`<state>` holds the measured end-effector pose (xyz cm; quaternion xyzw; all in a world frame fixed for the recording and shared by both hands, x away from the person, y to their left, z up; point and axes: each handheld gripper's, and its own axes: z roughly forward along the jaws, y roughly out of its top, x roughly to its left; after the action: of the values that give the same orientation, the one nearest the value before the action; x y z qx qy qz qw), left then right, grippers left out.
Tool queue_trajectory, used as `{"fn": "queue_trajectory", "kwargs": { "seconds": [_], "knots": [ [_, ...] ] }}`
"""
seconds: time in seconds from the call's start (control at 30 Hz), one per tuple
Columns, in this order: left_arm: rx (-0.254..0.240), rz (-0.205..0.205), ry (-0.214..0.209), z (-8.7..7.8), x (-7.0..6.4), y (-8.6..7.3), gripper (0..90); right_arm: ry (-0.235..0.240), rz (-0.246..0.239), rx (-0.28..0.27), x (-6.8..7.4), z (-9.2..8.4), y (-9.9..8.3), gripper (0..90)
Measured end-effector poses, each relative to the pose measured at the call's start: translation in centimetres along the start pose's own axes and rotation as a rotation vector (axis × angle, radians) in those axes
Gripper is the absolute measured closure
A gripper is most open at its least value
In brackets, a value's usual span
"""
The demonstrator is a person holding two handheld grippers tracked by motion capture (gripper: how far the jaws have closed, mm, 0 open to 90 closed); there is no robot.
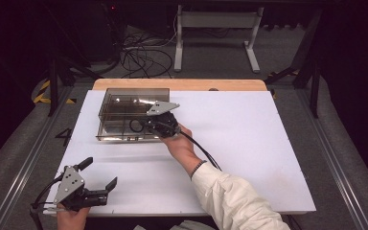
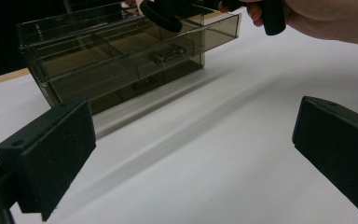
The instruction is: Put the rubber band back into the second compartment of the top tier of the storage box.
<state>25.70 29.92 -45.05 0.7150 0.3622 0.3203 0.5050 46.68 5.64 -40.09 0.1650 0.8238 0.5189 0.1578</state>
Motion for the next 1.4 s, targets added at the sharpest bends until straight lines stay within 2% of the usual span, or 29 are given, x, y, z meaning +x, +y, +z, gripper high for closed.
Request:
{"fn": "queue_trajectory", "kwargs": {
  "seconds": [0.17,0.2,0.3,0.37,0.6,0.7,0.93,1.17,1.4],
  "knots": [
    [0.0,0.001,0.0,0.0,0.1,0.0,0.3,0.002,0.002,0.0,0.0,0.1,0.1,85.8],
    [0.0,0.002,0.0,0.0,0.0,0.0,0.3,0.008,0.008,0.001,0.0,0.1,0.1,82.7],
    [0.001,0.006,0.001,0.0,0.0,0.0,0.3,0.018,0.028,-0.017,-0.2,-0.1,0.1,64.7],
    [0.0,0.008,0.002,0.0,0.0,0.0,0.3,0.029,0.041,-0.022,-0.3,-0.2,0.2,61.2],
    [0.003,0.009,0.001,0.0,0.0,0.1,0.3,0.078,0.059,-0.06,-0.5,-1.4,0.9,33.9],
    [-0.001,0.005,0.003,0.0,0.0,0.1,0.3,0.07,0.047,-0.084,-0.4,-2.2,1.4,24.2],
    [0.001,0.005,-0.001,0.0,-0.1,0.1,0.3,0.061,-0.001,-0.096,-0.1,-3.7,2.1,21.3],
    [-0.003,0.004,0.004,0.0,-0.1,0.1,0.3,0.067,0.002,-0.099,-0.2,-4.5,2.3,19.2],
    [-0.004,0.002,0.006,-0.1,0.0,0.1,0.3,0.084,0.007,-0.103,-0.2,-5.8,2.7,7.5]
  ]
}}
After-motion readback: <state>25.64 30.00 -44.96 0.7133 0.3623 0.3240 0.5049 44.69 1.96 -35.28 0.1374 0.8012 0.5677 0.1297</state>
